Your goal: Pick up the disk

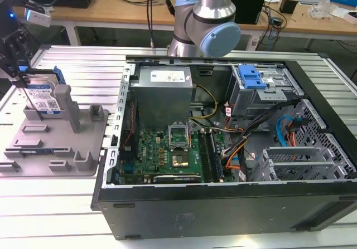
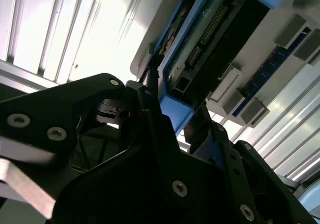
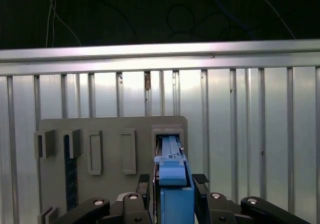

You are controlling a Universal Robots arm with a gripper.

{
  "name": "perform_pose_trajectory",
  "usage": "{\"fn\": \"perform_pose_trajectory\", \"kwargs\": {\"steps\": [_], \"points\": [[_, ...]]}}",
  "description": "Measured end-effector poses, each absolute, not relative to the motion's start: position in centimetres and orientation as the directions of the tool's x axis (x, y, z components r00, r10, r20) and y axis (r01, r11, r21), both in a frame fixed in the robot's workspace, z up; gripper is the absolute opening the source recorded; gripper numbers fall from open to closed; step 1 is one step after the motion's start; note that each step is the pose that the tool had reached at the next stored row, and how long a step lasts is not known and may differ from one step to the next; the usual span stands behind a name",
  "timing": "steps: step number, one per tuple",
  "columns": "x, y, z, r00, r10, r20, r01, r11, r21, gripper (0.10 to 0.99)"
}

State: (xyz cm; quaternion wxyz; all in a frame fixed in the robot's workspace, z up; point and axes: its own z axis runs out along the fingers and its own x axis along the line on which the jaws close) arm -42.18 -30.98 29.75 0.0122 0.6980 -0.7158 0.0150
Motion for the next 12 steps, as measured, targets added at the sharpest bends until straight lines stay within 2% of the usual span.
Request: {"fn": "perform_pose_trajectory", "kwargs": {"steps": [12], "points": [[-42.18,-31.03,29.69,-0.025,-0.999,0.038,-1.000,0.025,-0.005,0.455]]}}
